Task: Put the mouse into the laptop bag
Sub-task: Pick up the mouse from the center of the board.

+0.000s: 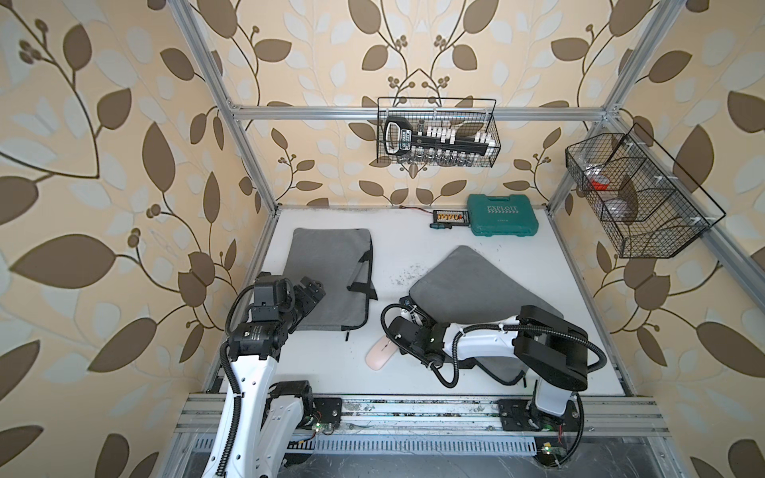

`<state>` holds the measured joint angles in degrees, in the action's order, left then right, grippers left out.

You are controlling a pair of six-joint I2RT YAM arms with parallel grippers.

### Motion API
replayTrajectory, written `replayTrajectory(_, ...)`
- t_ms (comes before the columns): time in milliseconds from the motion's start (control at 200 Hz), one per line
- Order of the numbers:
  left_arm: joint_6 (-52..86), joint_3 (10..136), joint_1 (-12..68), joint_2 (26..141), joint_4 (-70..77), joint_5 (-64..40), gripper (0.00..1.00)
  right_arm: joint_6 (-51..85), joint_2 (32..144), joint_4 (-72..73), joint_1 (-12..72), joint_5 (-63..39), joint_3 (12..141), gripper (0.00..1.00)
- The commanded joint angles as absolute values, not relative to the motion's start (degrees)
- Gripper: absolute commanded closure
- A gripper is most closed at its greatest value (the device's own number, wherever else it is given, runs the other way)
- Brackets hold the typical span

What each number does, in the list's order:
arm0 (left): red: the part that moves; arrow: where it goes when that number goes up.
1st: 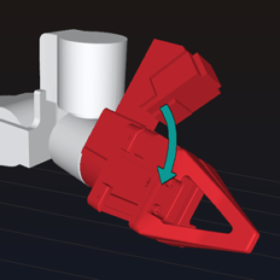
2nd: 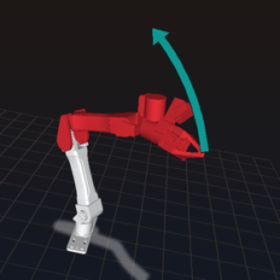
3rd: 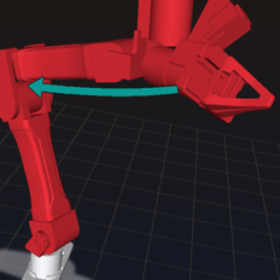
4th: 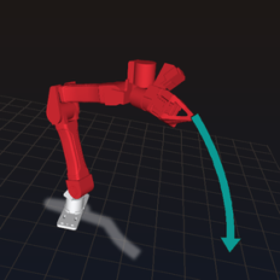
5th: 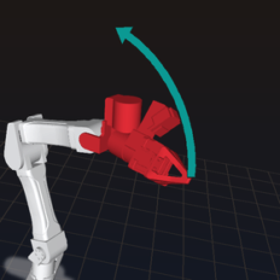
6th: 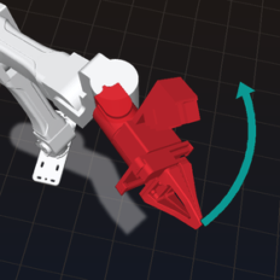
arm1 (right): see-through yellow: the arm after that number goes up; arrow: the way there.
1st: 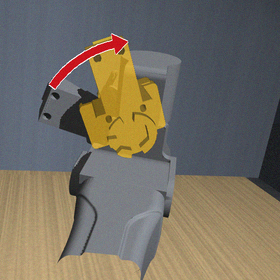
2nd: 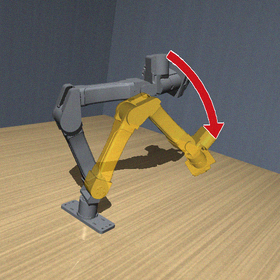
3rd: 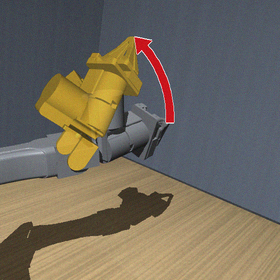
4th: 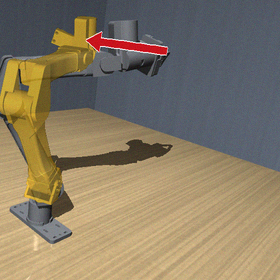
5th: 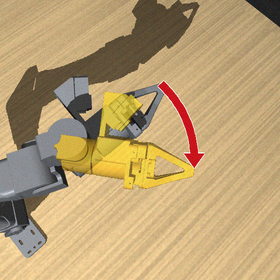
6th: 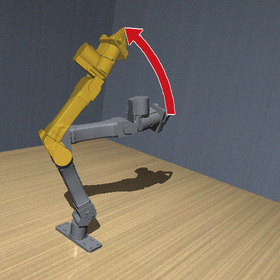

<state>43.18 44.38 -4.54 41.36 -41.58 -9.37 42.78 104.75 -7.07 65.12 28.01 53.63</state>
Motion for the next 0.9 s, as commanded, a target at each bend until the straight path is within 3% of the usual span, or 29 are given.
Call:
replayTrajectory(0, 42.2, 45.7, -4.5, 43.0, -39.2, -11.7, 0.01, 43.6, 105.7, -13.5, 65.0, 23.2, 50.6, 0.53)
replayTrajectory(475, 52.7, 49.3, -2.5, 53.4, -33.4, -24.5, 0.01, 41.5, 95.0, -12.1, 63.4, 22.1, 52.9, 0.58)
replayTrajectory(700, 53.6, 53.8, 8.3, 63.2, -31.1, -8.1, 0.01, 40.3, 91.7, -9.6, 60.9, 20.2, 54.1, 0.6)
replayTrajectory(895, 45.4, 65.4, 15.7, 83.9, -32.8, 4.9, 0.02, 39.2, 91.8, -7.1, 57.9, 17.6, 54.3, 0.61)
